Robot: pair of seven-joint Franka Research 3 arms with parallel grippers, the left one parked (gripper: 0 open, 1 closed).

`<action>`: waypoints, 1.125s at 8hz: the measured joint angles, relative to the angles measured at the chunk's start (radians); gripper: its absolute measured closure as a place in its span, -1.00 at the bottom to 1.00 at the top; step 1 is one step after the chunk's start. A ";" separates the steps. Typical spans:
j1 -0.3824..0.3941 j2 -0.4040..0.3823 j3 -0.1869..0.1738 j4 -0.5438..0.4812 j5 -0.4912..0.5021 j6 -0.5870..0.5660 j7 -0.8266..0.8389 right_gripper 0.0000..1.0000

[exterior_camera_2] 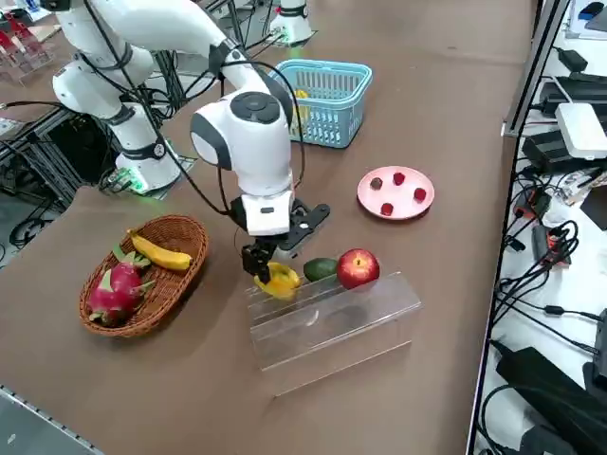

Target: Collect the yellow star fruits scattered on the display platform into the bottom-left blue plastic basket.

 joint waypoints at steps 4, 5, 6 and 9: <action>-0.017 -0.031 0.001 -0.046 0.003 0.016 0.001 -0.98; -0.023 -0.031 0.001 -0.057 0.003 0.028 0.001 -0.98; -0.025 -0.029 0.001 -0.066 0.003 0.046 0.001 -0.97; -0.025 -0.016 0.007 -0.074 0.003 0.082 0.001 -0.91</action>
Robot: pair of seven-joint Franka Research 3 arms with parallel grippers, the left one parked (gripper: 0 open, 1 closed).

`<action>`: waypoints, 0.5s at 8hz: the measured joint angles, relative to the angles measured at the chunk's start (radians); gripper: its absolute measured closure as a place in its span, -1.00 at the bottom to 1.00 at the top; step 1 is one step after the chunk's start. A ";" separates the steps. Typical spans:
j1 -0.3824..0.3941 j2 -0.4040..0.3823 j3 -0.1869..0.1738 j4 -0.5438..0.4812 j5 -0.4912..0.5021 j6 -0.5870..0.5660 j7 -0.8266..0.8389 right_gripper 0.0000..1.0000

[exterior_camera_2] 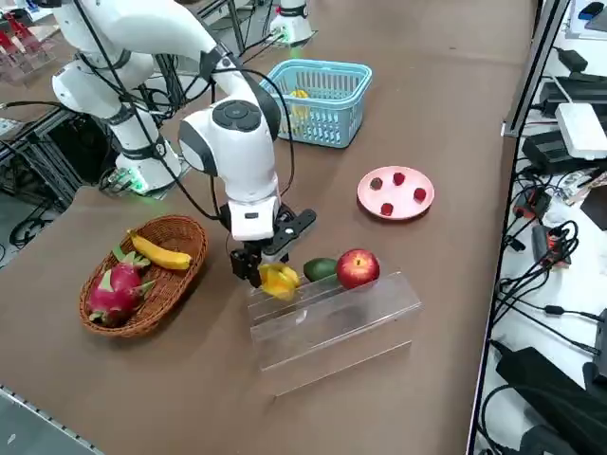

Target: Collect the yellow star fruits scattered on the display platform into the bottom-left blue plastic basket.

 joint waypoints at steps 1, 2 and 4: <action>0.000 0.002 0.000 0.000 0.000 0.002 0.000 -0.89; 0.000 0.002 0.000 0.000 0.000 0.003 0.001 -0.81; -0.002 0.002 0.000 0.000 0.000 0.003 0.001 -0.25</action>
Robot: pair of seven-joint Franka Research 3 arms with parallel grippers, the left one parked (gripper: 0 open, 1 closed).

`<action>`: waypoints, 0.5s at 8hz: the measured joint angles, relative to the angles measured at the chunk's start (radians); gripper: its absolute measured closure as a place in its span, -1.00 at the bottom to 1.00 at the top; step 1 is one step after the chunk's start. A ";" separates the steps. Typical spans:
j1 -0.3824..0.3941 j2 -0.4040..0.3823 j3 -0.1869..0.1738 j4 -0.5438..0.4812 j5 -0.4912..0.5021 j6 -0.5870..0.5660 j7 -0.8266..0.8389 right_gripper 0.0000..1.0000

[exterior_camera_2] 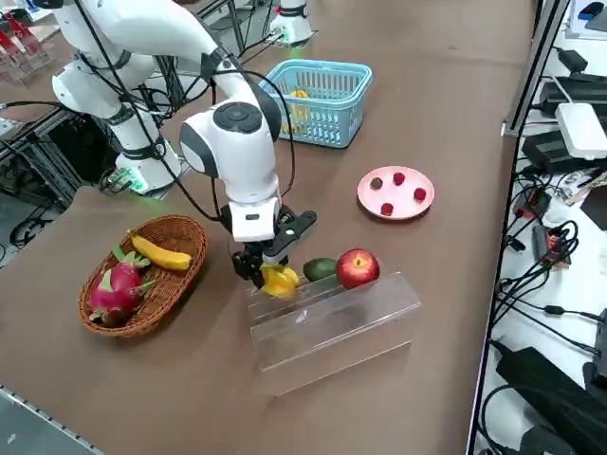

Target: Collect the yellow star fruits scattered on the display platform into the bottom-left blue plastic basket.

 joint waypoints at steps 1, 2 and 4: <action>0.000 -0.001 0.000 0.000 0.001 0.000 0.000 -0.05; 0.000 -0.001 0.001 0.000 0.001 0.000 0.000 0.09; 0.000 -0.005 0.002 0.000 0.003 -0.001 -0.001 0.47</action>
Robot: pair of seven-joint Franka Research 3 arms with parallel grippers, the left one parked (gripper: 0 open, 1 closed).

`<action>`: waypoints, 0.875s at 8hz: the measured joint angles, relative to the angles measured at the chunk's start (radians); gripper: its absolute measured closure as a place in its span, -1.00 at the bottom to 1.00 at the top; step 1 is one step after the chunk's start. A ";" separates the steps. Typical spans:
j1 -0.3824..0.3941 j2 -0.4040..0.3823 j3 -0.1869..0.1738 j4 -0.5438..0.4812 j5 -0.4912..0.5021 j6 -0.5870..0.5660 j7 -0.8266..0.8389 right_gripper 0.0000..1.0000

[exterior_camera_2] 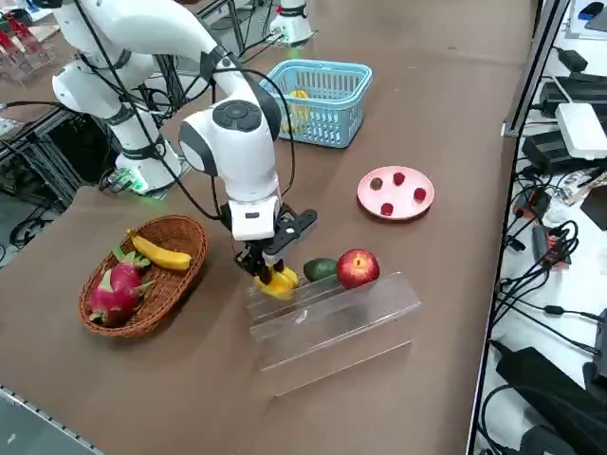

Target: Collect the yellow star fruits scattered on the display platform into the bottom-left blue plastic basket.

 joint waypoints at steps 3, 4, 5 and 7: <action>0.000 -0.008 0.005 0.004 0.000 -0.018 0.000 0.55; 0.004 -0.016 0.010 0.032 0.000 -0.078 0.001 0.55; 0.018 -0.033 0.017 0.093 0.000 -0.203 0.021 0.55; 0.110 -0.097 0.035 0.245 0.019 -0.535 0.155 0.55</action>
